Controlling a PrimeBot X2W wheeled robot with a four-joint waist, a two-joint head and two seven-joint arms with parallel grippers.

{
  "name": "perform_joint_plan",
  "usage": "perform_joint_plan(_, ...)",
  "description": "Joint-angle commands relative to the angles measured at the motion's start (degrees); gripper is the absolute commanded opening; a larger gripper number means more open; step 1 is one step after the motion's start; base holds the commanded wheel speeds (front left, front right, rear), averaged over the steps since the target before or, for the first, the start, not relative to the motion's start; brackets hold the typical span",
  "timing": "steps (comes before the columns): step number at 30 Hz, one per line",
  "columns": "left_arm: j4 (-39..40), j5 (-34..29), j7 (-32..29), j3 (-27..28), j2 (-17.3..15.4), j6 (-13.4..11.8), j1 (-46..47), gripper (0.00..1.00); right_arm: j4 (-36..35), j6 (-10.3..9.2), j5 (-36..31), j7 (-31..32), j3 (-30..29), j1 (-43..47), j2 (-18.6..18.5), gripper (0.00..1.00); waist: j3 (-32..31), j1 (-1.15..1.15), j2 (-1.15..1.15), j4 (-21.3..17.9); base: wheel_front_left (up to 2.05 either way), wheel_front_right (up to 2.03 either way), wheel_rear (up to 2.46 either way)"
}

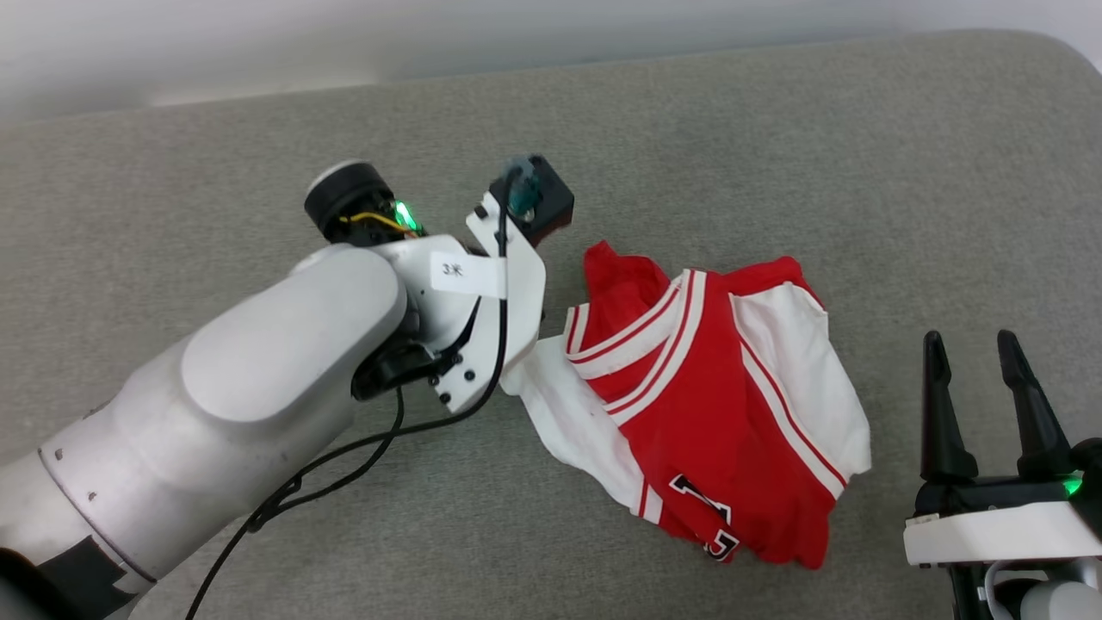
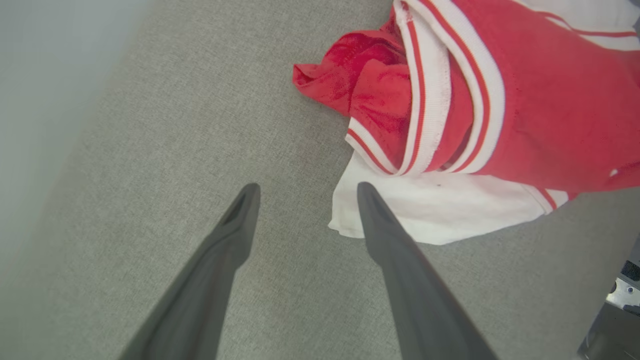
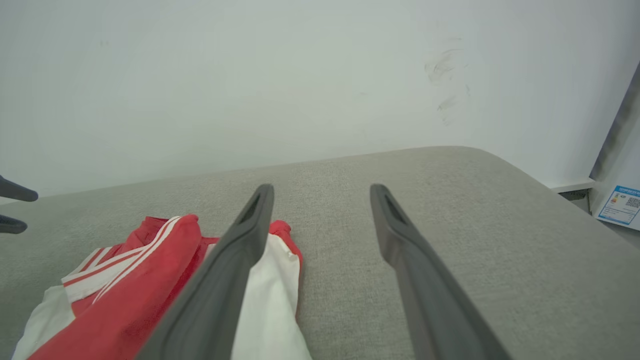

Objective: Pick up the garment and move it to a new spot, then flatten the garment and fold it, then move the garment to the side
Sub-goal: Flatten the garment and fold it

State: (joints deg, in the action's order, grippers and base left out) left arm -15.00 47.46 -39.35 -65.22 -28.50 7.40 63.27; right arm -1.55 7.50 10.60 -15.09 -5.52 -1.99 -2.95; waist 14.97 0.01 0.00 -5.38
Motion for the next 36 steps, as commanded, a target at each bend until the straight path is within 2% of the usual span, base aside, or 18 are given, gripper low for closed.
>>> perform_joint_plan(1, 0.0, 1.3, -1.0, -1.9, -0.5, 0.0, 0.8, 1.00, 0.0, -0.02, 0.3, -0.1, 0.1, -0.8, 0.1, 1.00, 1.0, -0.01, 0.00, -1.2, 0.00, 0.00, 0.00)
perform_joint_plan(6, -1.1, 4.6, -5.9, -7.4, -1.9, 0.0, 1.9, 1.00, 0.3, -0.02, 1.3, -0.1, 0.9, -1.8, 0.1, 1.00, 2.6, -0.01, 0.00, -3.5, 0.00, 0.00, 0.00)
perform_joint_plan(11, -4.0, 4.8, -7.2, -8.1, -1.7, 0.0, -0.6, 1.00, 0.5, -0.02, 2.2, -0.1, 1.5, -2.7, 0.1, 1.00, 4.1, -0.01, 0.00, -5.4, 0.00, 0.00, 0.00)
perform_joint_plan(17, -3.0, 2.6, -14.9, -9.1, -1.9, 0.1, -6.9, 1.00, 0.5, -0.02, 2.3, -0.1, 1.5, -3.2, 0.1, 1.00, 5.3, -0.01, 0.00, -6.4, 0.00, 0.00, 0.00)
perform_joint_plan(18, -2.5, 2.3, -15.3, -9.2, -2.1, 0.2, -7.4, 0.91, 0.5, -0.02, 2.3, -0.1, 1.4, -3.3, 0.1, 1.00, 5.4, -0.01, 0.00, -6.4, 0.00, 0.00, 0.00)
perform_joint_plan(20, -1.7, 2.6, -14.2, -9.2, -2.3, 0.2, -7.6, 0.00, 0.5, -0.02, 2.1, -0.1, 1.0, -3.2, 0.1, 1.00, 5.3, -0.01, 0.00, -6.2, 0.00, 0.00, 0.00)
perform_joint_plan(23, -0.7, 2.7, -12.4, -8.9, -2.3, 0.0, -6.3, 0.00, 0.6, -0.02, 1.8, -0.1, 0.8, -2.8, 0.2, 1.00, 4.9, -0.01, 0.00, -5.5, 0.00, 0.00, 0.00)
perform_joint_plan(27, 0.9, 3.8, -8.0, -8.2, -3.9, 0.0, -2.1, 0.00, 0.8, -0.02, 1.3, -0.1, 0.7, -1.8, 0.1, 1.00, 3.2, -0.01, 0.00, -3.6, 0.00, 0.00, 0.00)
perform_joint_plan(31, 2.2, 6.3, -5.2, -8.2, -7.3, 0.0, -0.5, 0.00, 0.9, -0.02, 0.9, -0.1, 0.3, -1.0, 0.1, 1.00, 1.6, -0.01, 0.00, -1.6, 0.00, 0.00, 0.00)
perform_joint_plan(36, 1.7, 9.5, -4.1, -8.2, -13.3, 0.0, -1.6, 0.00, 0.9, -0.02, 0.3, -0.1, -0.2, -0.2, 0.1, 1.00, 0.6, -0.01, 0.00, 0.6, 0.00, 0.00, 0.00)
